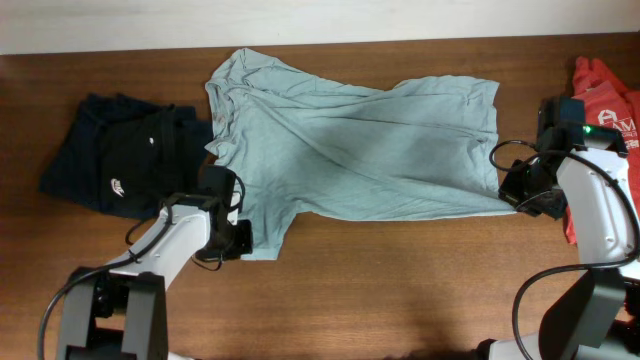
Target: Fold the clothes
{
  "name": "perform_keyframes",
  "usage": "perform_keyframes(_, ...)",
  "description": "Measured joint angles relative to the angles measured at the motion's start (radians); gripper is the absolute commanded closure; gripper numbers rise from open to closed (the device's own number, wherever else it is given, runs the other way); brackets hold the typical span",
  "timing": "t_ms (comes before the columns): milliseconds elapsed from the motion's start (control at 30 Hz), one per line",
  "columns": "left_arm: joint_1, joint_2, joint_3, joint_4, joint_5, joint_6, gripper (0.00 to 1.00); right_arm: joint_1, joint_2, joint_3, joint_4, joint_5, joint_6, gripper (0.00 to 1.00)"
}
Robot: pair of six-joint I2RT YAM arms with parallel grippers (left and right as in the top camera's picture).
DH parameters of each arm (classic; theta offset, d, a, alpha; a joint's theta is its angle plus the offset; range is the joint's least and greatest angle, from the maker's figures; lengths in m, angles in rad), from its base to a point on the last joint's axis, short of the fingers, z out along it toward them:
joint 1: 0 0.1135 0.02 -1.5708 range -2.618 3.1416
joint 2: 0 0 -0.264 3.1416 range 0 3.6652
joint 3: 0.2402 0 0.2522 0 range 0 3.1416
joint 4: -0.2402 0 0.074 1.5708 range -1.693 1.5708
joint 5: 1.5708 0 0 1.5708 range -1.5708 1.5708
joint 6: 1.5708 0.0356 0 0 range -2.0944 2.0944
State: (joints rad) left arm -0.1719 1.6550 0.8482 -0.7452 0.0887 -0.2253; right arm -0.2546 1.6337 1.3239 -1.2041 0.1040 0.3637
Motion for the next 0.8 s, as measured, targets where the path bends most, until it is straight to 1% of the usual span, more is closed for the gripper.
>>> perform_keyframes(133, -0.004, -0.006, 0.03, -0.201, 0.071, 0.0, 0.99, 0.0, 0.0, 0.0, -0.004, -0.001, 0.0, 0.96)
perform_keyframes(233, -0.005, -0.074, 0.094, -0.341, 0.096, -0.006, 0.99, 0.0, 0.0, 0.0, -0.028, -0.003, 0.0, 0.96)
perform_keyframes(400, -0.005, -0.313, 0.212, -0.435, 0.09, -0.056, 1.0, 0.0, 0.0, 0.0, -0.095, -0.024, -0.001, 0.96)
perform_keyframes(567, -0.005, -0.541, 0.267, -0.526, 0.072, -0.103, 1.0, 0.0, -0.031, 0.0, -0.16, -0.072, -0.009, 0.96)
perform_keyframes(700, -0.005, -0.654, 0.291, -0.615, 0.06, -0.133, 1.0, 0.0, -0.133, 0.0, -0.219, -0.089, -0.018, 0.96)
perform_keyframes(800, -0.005, -0.698, 0.313, -0.663, 0.052, -0.145, 0.99, 0.0, -0.227, 0.0, -0.257, -0.095, -0.023, 0.96)
